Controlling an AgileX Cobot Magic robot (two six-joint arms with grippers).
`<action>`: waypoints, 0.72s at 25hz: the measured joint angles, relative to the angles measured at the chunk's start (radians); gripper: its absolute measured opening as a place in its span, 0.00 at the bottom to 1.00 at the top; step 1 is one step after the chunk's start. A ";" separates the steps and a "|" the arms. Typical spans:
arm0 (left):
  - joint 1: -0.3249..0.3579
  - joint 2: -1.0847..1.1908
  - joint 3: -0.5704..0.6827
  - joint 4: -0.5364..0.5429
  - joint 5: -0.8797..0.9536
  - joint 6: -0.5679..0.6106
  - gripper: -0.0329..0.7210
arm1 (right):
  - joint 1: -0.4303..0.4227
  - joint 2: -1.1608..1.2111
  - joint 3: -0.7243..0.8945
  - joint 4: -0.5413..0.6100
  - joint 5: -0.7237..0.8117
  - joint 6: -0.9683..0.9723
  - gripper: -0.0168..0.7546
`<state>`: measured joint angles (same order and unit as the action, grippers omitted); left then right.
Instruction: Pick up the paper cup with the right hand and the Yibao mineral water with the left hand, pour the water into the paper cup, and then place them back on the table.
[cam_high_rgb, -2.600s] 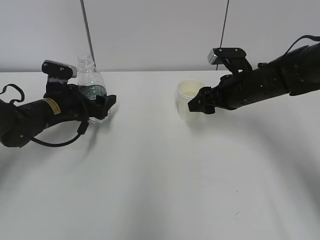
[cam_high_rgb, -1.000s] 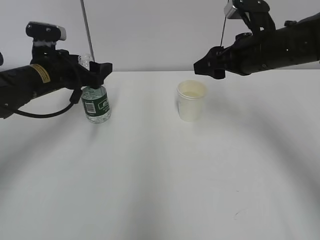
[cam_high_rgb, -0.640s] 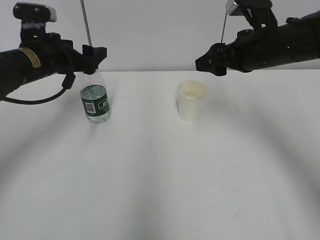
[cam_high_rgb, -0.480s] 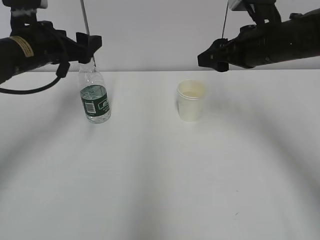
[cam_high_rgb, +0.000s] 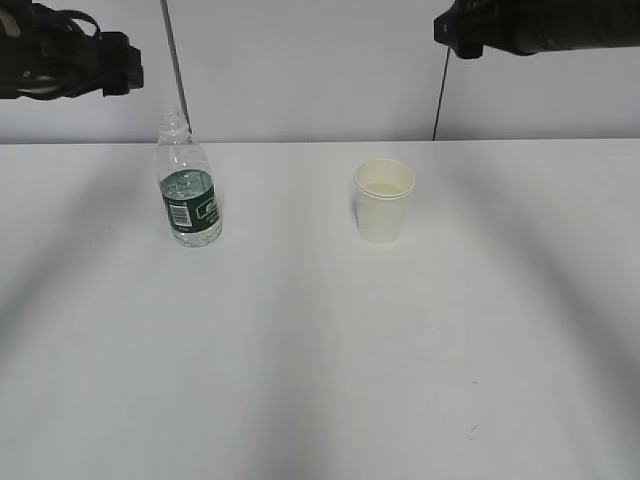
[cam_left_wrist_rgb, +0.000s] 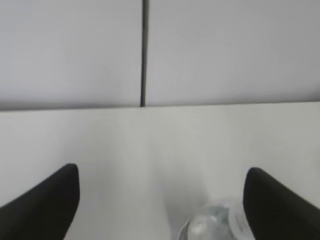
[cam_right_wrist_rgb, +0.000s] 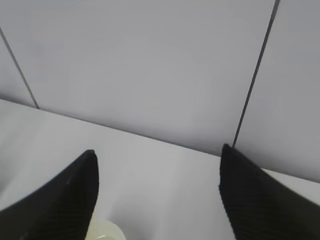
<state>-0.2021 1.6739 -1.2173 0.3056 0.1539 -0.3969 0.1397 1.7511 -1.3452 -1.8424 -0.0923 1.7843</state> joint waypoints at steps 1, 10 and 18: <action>0.000 0.000 -0.037 -0.015 0.098 0.000 0.84 | 0.000 0.000 -0.009 0.000 0.004 0.000 0.78; 0.000 0.000 -0.306 -0.121 0.787 0.012 0.83 | 0.000 0.000 -0.019 0.002 0.042 0.000 0.78; 0.029 0.001 -0.354 -0.268 1.072 0.172 0.81 | 0.000 0.000 -0.019 0.005 0.044 0.000 0.78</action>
<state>-0.1731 1.6745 -1.5715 0.0376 1.2263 -0.2253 0.1397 1.7511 -1.3643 -1.8379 -0.0488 1.7843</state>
